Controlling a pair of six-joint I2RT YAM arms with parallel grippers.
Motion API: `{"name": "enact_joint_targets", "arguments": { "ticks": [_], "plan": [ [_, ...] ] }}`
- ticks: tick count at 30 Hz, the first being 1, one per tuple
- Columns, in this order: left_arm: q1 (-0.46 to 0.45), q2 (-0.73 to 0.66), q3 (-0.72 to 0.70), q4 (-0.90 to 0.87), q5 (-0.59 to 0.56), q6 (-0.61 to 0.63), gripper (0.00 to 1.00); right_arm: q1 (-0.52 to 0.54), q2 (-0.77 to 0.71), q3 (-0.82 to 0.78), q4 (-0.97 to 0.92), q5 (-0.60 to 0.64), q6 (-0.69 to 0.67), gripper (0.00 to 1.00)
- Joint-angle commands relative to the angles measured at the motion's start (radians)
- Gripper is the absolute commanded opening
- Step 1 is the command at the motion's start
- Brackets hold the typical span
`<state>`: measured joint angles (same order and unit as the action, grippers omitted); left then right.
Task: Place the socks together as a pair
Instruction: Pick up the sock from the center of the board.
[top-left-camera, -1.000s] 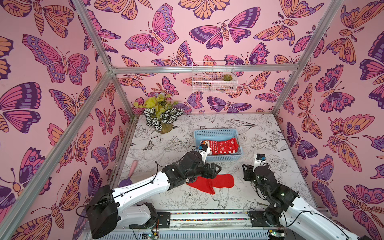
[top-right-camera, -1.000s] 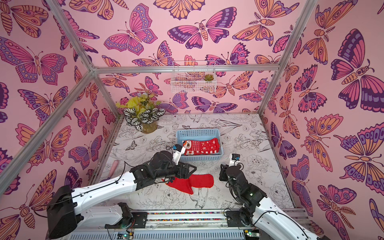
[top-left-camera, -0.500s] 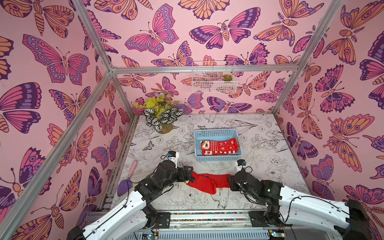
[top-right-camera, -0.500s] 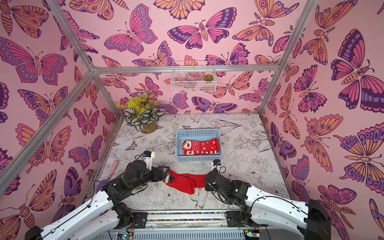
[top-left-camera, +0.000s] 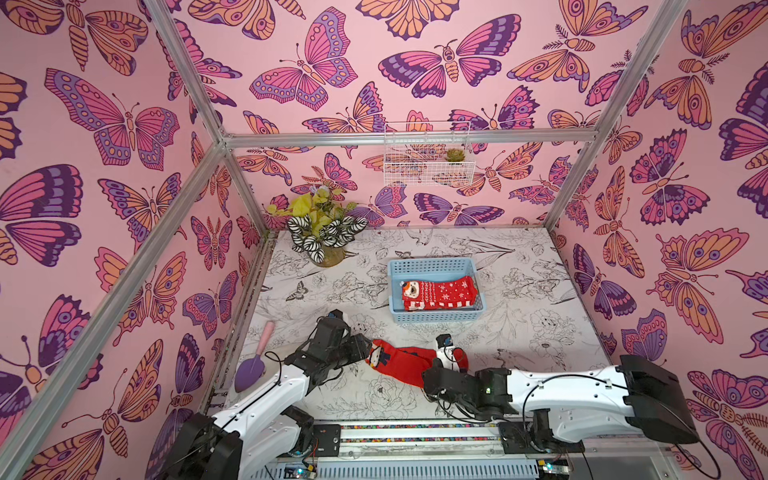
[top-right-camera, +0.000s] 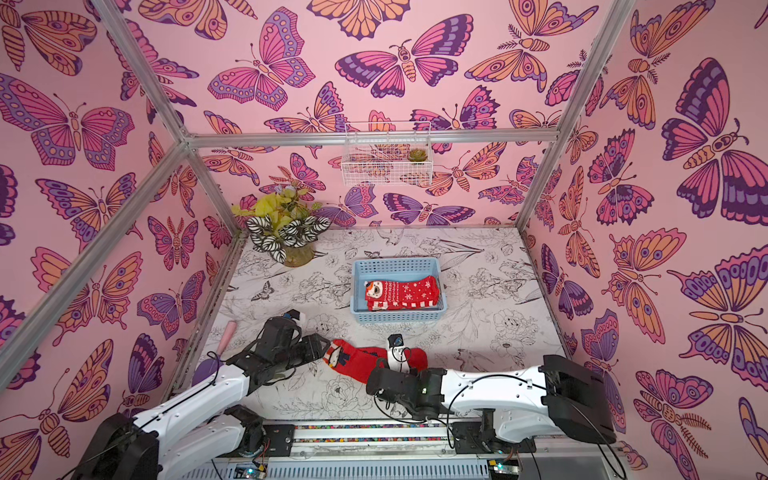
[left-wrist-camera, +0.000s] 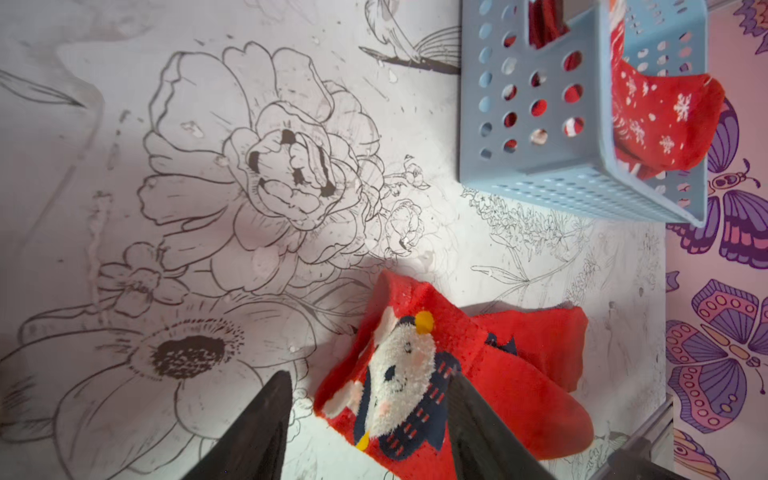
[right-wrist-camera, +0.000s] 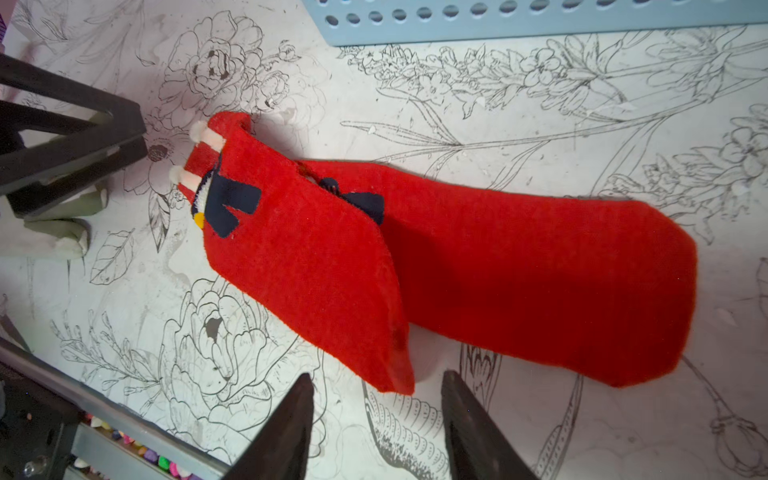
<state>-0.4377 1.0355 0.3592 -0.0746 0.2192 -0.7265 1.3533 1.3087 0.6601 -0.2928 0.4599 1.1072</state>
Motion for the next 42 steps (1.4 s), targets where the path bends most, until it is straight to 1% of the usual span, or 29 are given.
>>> {"name": "enact_joint_targets", "arguments": {
  "ticks": [1,4,7,10,13,14,17,19,22,23,25,27,29,32,35,37,40,42],
  "plan": [
    [0.01,0.045,0.001,0.035,0.032,0.042,0.58,0.01,0.037,0.038,0.007,0.039,0.04,0.5],
    [0.013,0.099,0.021,0.036,0.045,0.065,0.56,0.01,0.069,0.056,-0.031,0.076,0.076,0.39],
    [0.013,0.147,0.042,0.036,0.07,0.078,0.54,0.008,0.072,0.052,-0.028,0.088,0.077,0.27],
    [0.013,0.18,0.058,0.036,0.066,0.087,0.52,0.003,0.079,0.044,-0.026,0.095,0.082,0.25],
    [0.013,0.193,0.064,0.044,0.08,0.09,0.45,-0.011,0.085,0.03,0.0,0.07,0.082,0.28],
    [0.013,0.195,0.065,0.046,0.082,0.09,0.45,-0.013,0.087,0.027,0.007,0.065,0.083,0.28],
    [0.014,0.197,0.064,0.048,0.077,0.103,0.4,-0.017,0.096,0.026,0.013,0.058,0.084,0.27],
    [0.013,0.199,0.062,0.047,0.066,0.104,0.34,-0.022,0.098,0.025,0.012,0.059,0.088,0.21],
    [0.013,0.191,0.05,0.055,0.046,0.086,0.31,-0.027,0.094,0.02,0.014,0.061,0.089,0.09],
    [0.013,0.188,0.048,0.056,0.036,0.086,0.3,-0.029,0.093,0.02,0.013,0.06,0.085,0.07],
    [0.013,0.185,0.048,0.058,0.029,0.091,0.24,-0.038,0.095,0.021,0.011,0.054,0.081,0.03],
    [0.013,0.188,0.053,0.057,0.039,0.093,0.21,-0.043,0.094,0.021,0.008,0.052,0.074,0.0],
    [0.014,0.191,0.055,0.056,0.044,0.09,0.16,-0.046,0.087,0.021,-0.002,0.055,0.074,0.0],
    [0.013,0.191,0.053,0.056,0.037,0.076,0.04,-0.062,0.066,0.019,-0.023,0.049,0.075,0.0],
    [0.014,0.169,0.069,0.017,0.045,0.085,0.0,-0.071,0.025,0.016,-0.019,0.043,0.059,0.0],
    [0.014,0.126,0.072,-0.014,0.041,0.087,0.0,-0.072,-0.003,0.02,-0.025,0.045,0.044,0.0],
    [0.015,0.025,0.045,-0.025,0.021,0.068,0.0,-0.077,-0.03,0.035,-0.046,0.047,0.013,0.0],
    [0.014,-0.052,0.038,-0.064,0.004,0.064,0.0,-0.083,-0.039,0.047,-0.083,0.063,0.008,0.0]
  ]
}}
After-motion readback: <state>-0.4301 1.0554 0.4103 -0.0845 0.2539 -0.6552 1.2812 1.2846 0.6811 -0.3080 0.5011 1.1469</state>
